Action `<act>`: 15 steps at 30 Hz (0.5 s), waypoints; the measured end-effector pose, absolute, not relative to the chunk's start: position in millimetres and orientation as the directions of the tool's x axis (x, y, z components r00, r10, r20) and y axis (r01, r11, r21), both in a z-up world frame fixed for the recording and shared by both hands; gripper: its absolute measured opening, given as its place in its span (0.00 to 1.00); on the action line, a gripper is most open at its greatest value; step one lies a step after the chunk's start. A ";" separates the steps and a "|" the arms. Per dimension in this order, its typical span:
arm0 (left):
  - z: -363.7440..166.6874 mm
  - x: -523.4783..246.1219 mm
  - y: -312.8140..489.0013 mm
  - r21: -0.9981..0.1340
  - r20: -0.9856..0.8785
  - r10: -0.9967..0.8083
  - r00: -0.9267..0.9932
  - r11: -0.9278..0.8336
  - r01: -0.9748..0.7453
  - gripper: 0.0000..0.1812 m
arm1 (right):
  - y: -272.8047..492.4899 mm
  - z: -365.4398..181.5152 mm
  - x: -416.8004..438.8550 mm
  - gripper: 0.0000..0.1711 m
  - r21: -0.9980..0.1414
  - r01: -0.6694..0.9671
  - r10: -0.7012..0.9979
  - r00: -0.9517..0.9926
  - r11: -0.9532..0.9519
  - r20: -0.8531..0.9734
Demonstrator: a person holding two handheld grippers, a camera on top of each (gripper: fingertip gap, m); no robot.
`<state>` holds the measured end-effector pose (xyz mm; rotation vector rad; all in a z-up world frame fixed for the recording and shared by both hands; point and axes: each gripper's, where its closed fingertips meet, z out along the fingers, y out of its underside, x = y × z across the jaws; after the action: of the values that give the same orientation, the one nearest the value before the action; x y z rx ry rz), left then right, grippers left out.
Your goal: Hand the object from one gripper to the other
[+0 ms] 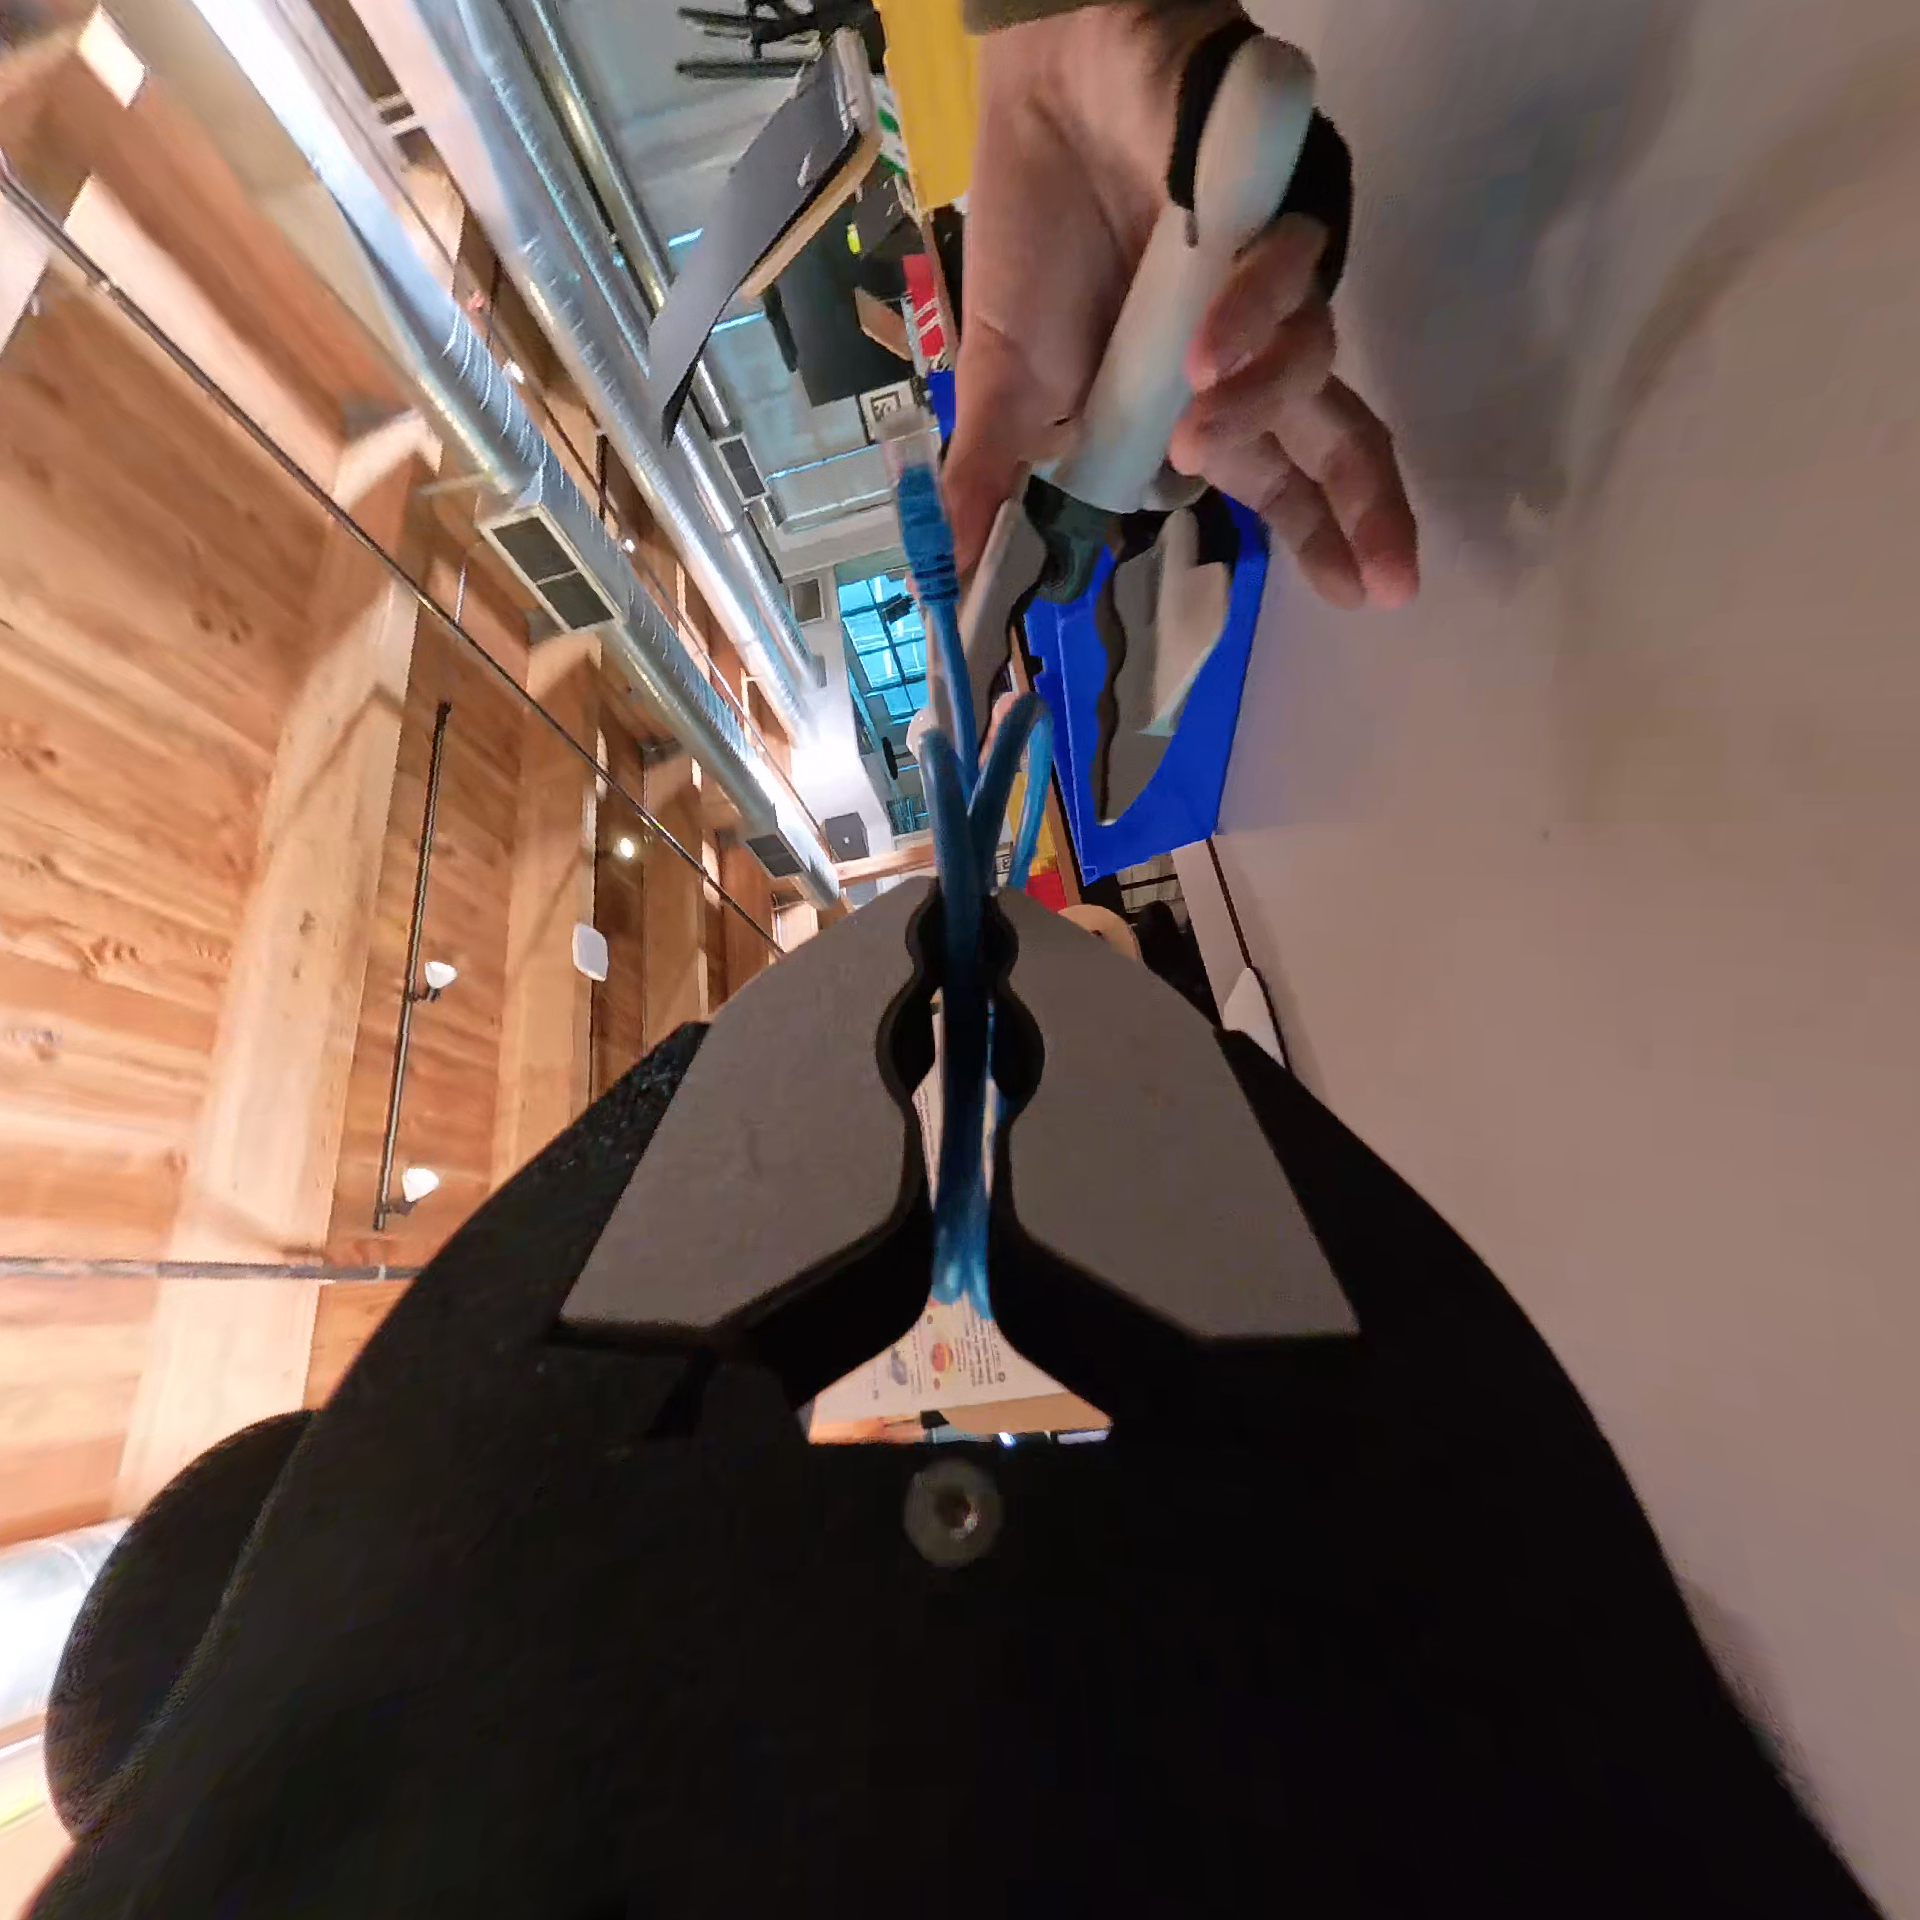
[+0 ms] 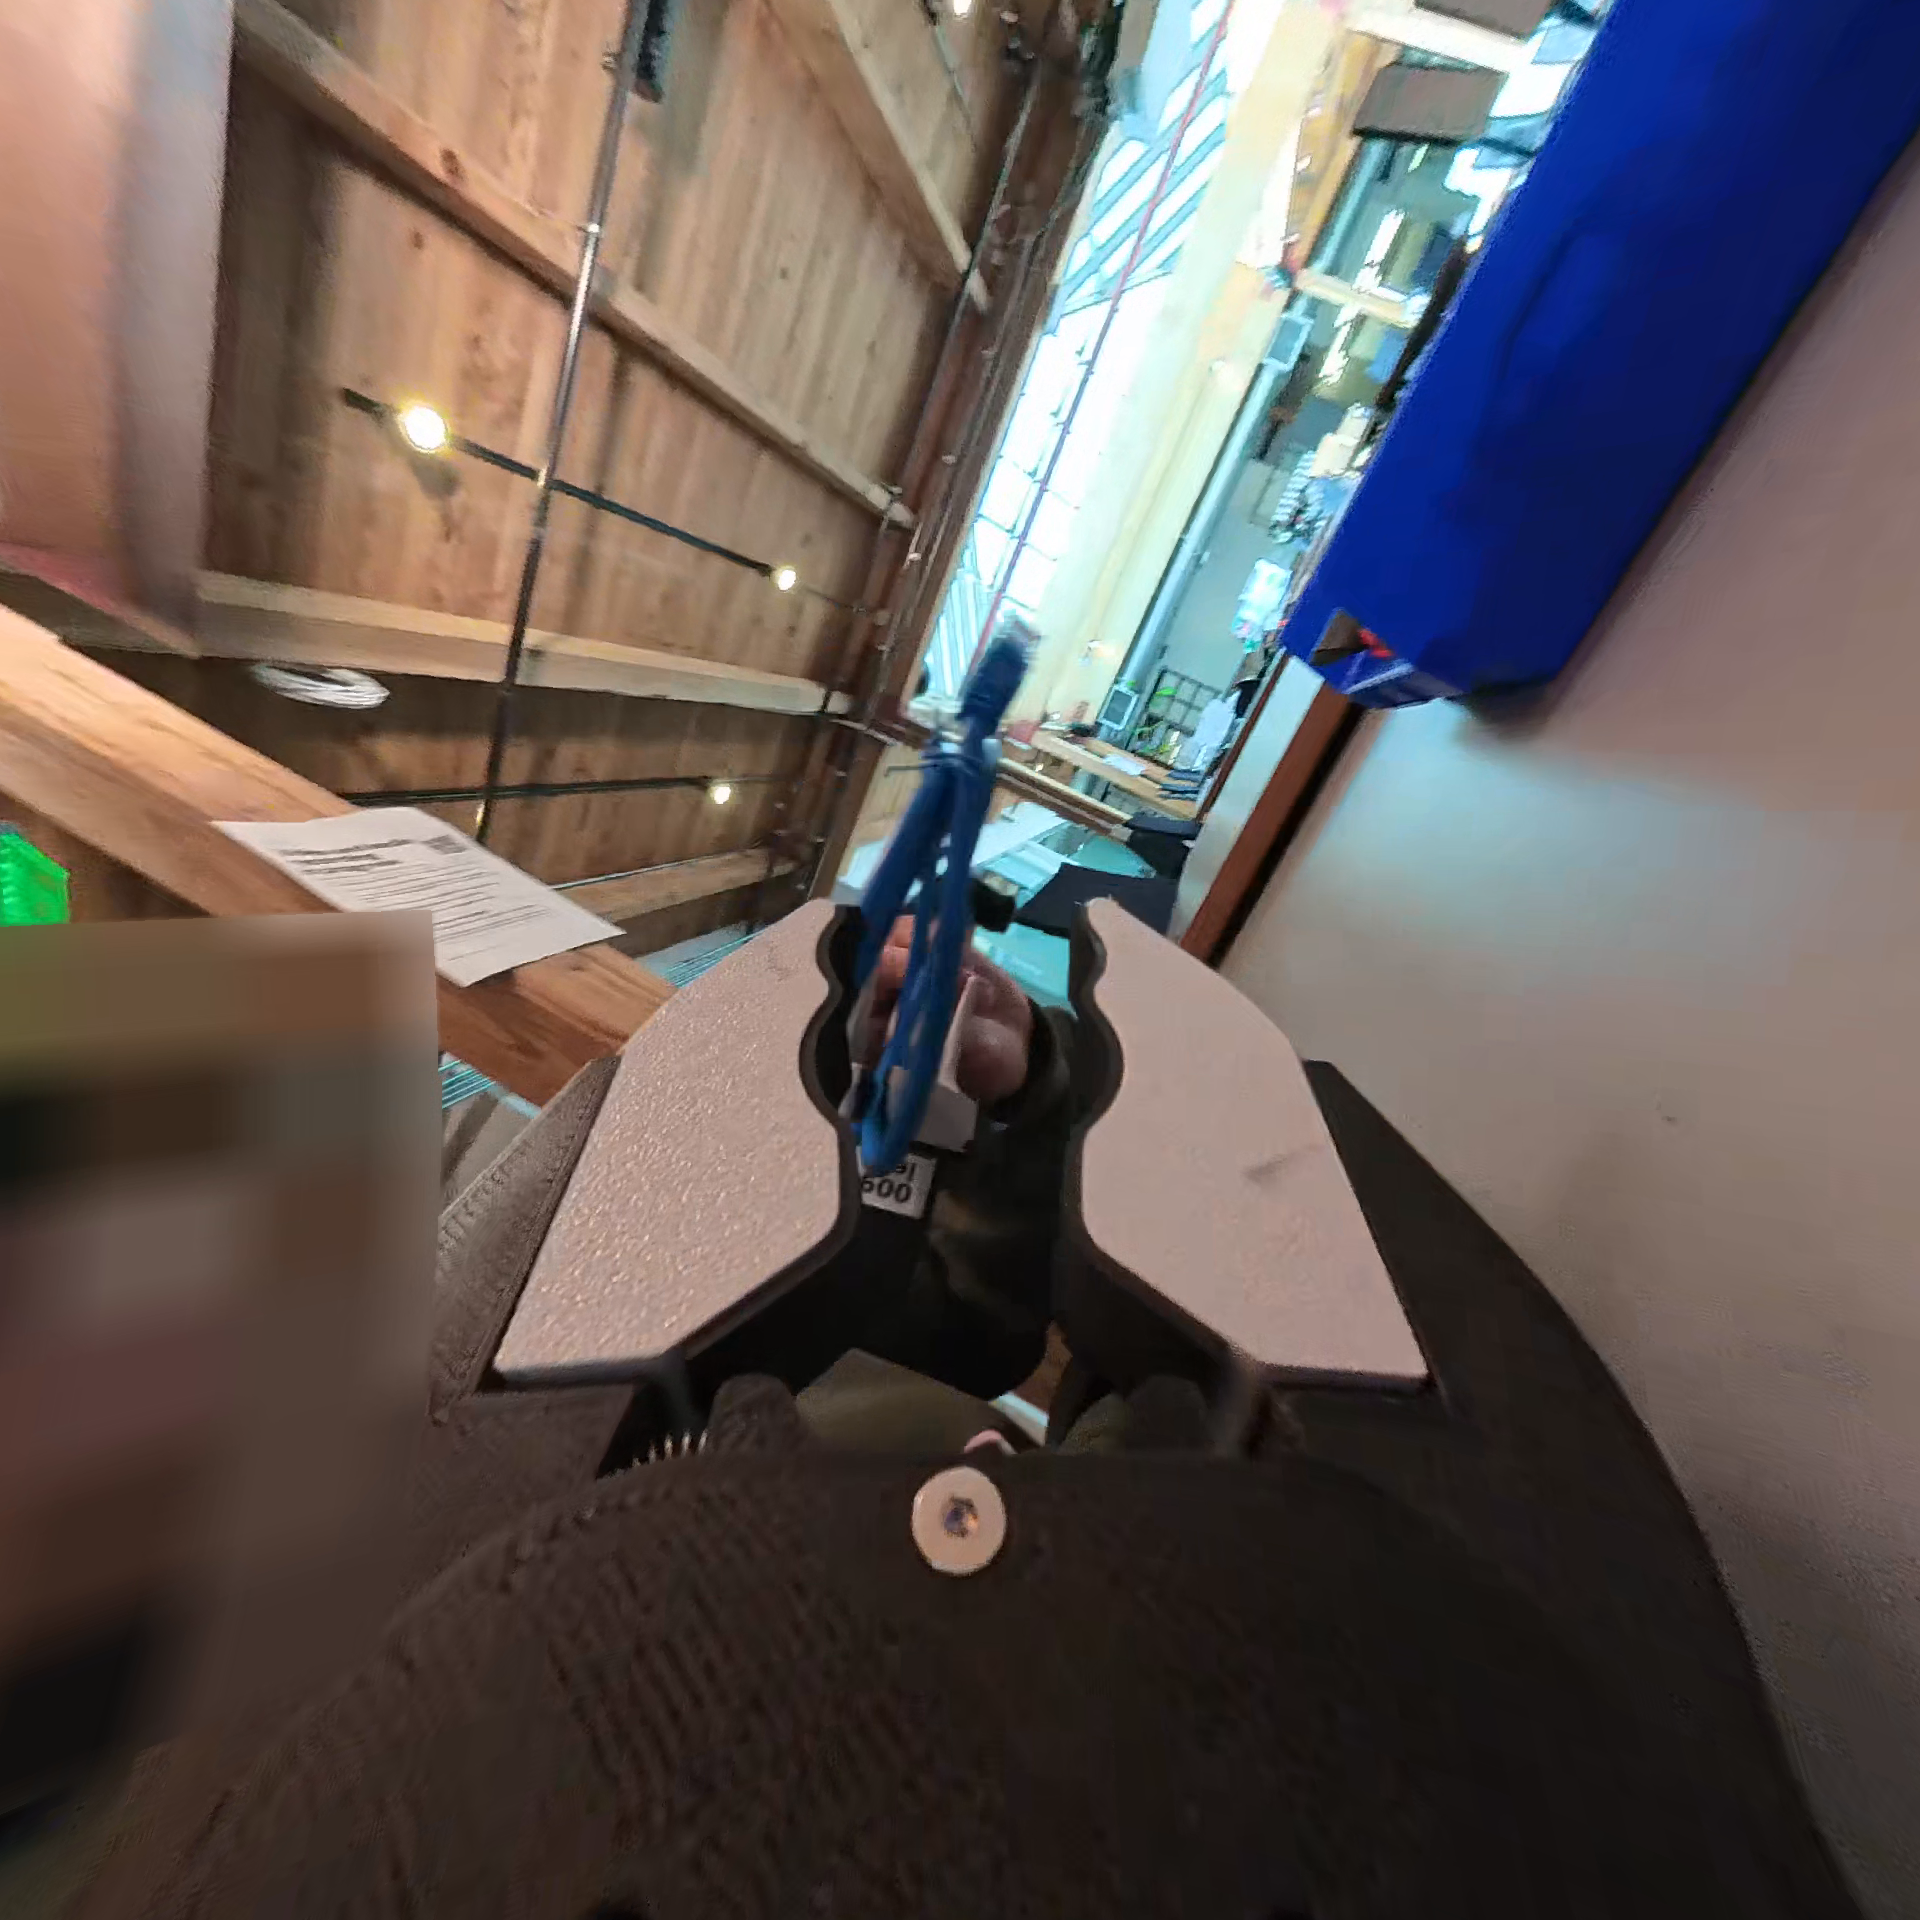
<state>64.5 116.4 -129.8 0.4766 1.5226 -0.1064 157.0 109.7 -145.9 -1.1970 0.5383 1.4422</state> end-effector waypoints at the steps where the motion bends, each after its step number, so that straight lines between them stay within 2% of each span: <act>1: -130.9 63.2 116.3 0.249 -0.968 0.241 0.068 0.899 0.360 0.03 | 109.5 -144.1 154.1 0.22 -0.300 -0.914 0.466 0.147 -0.274 -0.873; 10: -136.5 43.5 98.4 0.449 -0.890 0.434 0.138 0.785 0.427 0.03 | 99.3 -143.6 153.7 0.19 -0.327 -0.893 0.491 0.145 -0.308 -0.859; 15: -141.9 36.5 85.6 0.512 -0.850 0.501 0.162 0.712 0.480 0.03 | 101.9 -146.2 114.4 0.26 -0.422 -0.791 0.511 0.164 -0.444 -0.844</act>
<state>36.5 85.6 -141.9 0.8576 1.4634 0.0176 114.4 101.9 -146.2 -1.3586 0.2978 1.5262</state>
